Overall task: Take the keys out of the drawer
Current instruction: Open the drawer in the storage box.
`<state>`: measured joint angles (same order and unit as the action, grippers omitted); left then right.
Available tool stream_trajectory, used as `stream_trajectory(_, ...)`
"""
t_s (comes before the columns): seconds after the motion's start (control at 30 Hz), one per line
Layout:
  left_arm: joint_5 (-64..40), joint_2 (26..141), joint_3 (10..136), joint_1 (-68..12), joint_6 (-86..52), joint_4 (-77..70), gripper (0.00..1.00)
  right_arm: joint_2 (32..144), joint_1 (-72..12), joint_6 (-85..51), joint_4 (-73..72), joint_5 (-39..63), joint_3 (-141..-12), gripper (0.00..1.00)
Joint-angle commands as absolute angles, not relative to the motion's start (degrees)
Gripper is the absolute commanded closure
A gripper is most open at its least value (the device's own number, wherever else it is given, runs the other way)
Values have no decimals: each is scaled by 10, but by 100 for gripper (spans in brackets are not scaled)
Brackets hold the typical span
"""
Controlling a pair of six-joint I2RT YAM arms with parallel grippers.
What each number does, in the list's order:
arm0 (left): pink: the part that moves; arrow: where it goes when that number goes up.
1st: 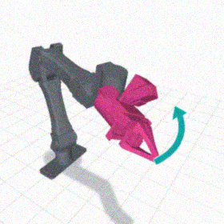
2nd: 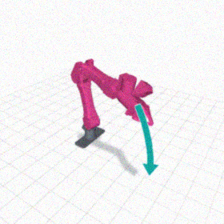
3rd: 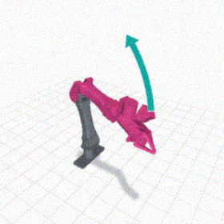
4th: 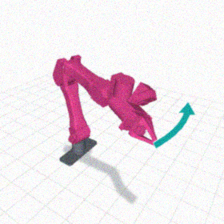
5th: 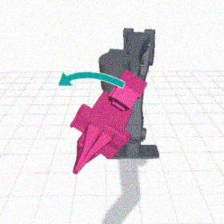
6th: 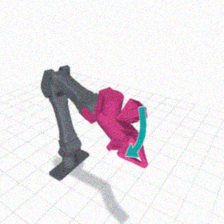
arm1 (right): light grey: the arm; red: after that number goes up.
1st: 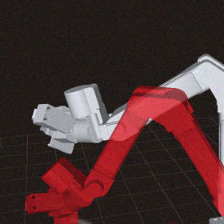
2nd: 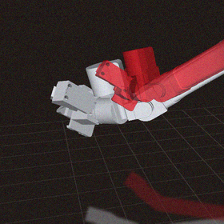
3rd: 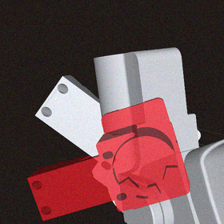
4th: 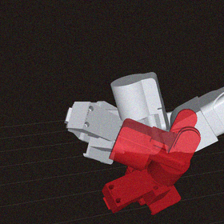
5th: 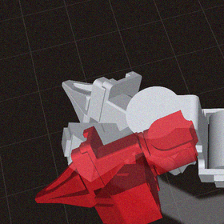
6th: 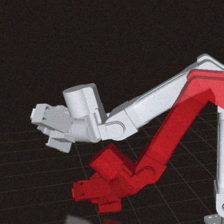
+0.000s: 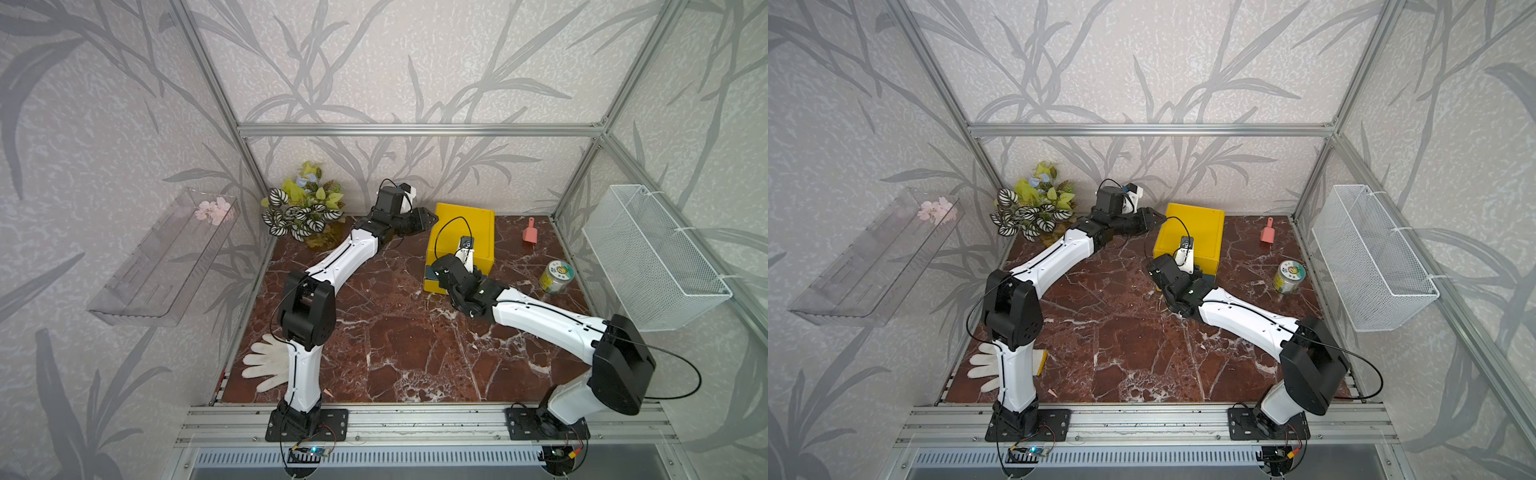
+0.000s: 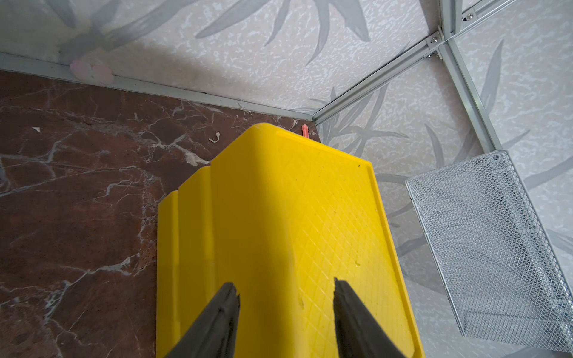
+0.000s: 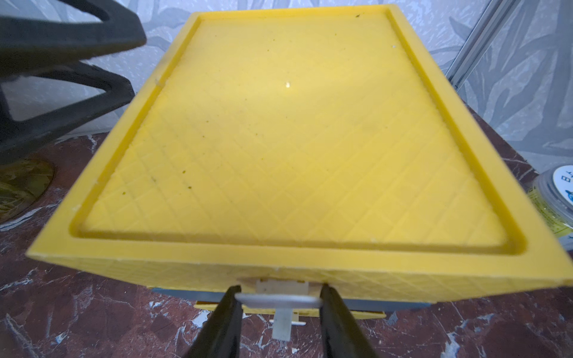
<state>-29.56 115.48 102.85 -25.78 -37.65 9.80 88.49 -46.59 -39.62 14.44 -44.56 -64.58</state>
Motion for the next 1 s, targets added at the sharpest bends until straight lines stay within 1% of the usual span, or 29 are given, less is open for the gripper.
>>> stream_trajectory(0.0, -288, 1140, 1026, -260, -376, 92, 48, 875, -474, -395, 144, -465, -649, 63)
stream_trajectory(0.37, -280, 1127, 1025, -259, -373, 100, 48, 833, -511, -401, 168, -467, -625, 64)
stream_trajectory(0.8, -284, 1121, 1035, -256, -375, 109, 49, 769, -582, -519, 272, -475, -585, 64)
stream_trajectory(0.83, -283, 1118, 1033, -256, -375, 107, 49, 768, -606, -529, 285, -479, -587, 64)
stream_trajectory(0.97, -283, 1114, 1030, -256, -377, 105, 49, 762, -637, -565, 319, -489, -584, 64)
